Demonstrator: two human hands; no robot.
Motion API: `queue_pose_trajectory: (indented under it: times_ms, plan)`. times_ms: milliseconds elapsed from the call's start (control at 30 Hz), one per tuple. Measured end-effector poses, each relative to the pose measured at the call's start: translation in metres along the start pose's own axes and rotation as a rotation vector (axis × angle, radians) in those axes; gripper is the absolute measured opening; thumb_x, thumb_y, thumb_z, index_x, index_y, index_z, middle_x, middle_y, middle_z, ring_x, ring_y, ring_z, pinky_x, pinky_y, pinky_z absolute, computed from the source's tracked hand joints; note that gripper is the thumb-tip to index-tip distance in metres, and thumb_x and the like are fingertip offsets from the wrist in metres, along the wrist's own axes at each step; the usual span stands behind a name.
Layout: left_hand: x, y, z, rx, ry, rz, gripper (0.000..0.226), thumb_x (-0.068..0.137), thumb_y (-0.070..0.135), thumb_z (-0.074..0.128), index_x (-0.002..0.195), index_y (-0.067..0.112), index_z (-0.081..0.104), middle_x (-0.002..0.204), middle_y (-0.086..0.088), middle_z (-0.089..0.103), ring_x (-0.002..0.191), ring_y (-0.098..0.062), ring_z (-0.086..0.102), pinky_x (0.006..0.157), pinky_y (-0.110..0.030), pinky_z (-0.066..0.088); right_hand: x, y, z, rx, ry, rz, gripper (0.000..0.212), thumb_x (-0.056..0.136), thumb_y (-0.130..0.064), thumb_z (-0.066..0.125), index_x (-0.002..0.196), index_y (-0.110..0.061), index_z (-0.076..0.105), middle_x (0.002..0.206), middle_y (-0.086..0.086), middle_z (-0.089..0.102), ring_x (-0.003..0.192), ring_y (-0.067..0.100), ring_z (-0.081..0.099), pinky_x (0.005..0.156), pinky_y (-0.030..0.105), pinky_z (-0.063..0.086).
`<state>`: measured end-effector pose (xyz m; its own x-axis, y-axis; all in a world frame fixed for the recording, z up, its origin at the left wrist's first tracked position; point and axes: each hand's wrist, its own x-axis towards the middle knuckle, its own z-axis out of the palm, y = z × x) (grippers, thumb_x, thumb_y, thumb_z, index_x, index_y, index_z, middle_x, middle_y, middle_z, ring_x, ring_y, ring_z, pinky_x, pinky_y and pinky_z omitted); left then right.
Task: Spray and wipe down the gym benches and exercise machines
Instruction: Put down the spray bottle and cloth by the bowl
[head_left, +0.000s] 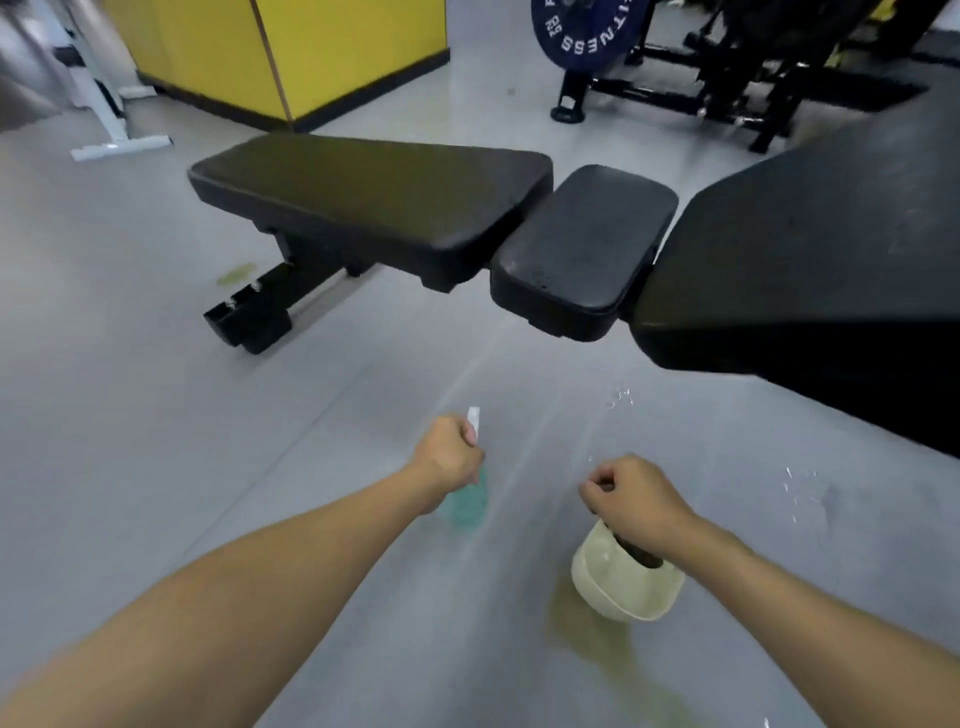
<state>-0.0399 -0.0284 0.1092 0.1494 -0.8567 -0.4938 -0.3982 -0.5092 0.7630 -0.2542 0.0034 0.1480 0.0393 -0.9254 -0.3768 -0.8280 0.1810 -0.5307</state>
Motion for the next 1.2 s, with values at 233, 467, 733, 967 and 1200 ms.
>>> queue_pose_trajectory:
  times_ms: [233,467,733,967,1200]
  plan:
    - [0.091,-0.082,0.061,0.093,-0.069,0.156,0.029,0.09,-0.008,0.053,0.076,0.016,0.046,0.071,-0.011,0.052,0.054,-0.025,0.059,0.038,-0.02,0.044,0.077,0.051,0.066,0.167,-0.027,-0.052,0.025,0.091,-0.023,0.061,0.083,-0.003,0.072,0.083,0.009,0.074,0.073,0.019,0.066,0.073,0.031,0.054]
    - [0.083,-0.067,0.05,0.494,-0.061,0.161,0.005,0.093,0.021,0.054,0.097,0.018,0.053,0.101,-0.009,0.053,0.088,-0.029,0.064,0.071,-0.033,0.052,0.079,0.062,0.059,0.557,-0.121,-0.077,0.022,0.083,0.001,0.038,0.083,0.006,0.059,0.081,0.016,0.052,0.069,0.027,0.049,0.063,0.034,0.038]
    - [0.038,0.003,0.084,-0.191,-0.47,0.23,0.029,0.103,0.036,0.049,0.127,0.021,0.056,0.122,-0.004,0.062,0.104,-0.023,0.064,0.093,-0.039,0.052,0.057,0.073,0.035,0.76,-0.225,-0.197,0.052,0.067,0.007,0.039,0.114,0.008,0.063,0.102,0.015,0.065,0.094,0.024,0.062,0.081,0.029,0.051]
    - [0.046,-0.003,0.113,-0.162,-0.432,0.317,0.046,0.099,0.048,0.055,0.111,0.006,0.068,0.088,-0.002,0.065,0.081,-0.018,0.054,0.082,-0.034,0.049,0.036,0.092,0.012,0.65,-0.069,-0.202,0.035,0.104,-0.001,0.037,0.112,-0.015,0.069,0.11,0.009,0.074,0.102,0.018,0.071,0.083,0.031,0.06]
    - [0.031,0.011,0.116,0.258,-0.364,0.536,0.048,0.084,0.066,0.064,0.092,0.019,0.058,0.091,0.001,0.066,0.078,-0.015,0.058,0.073,-0.028,0.05,0.035,0.117,-0.012,0.357,0.322,-0.167,0.037,0.103,-0.036,0.048,0.084,-0.01,0.067,0.097,0.016,0.068,0.09,0.025,0.06,0.095,0.049,0.049]
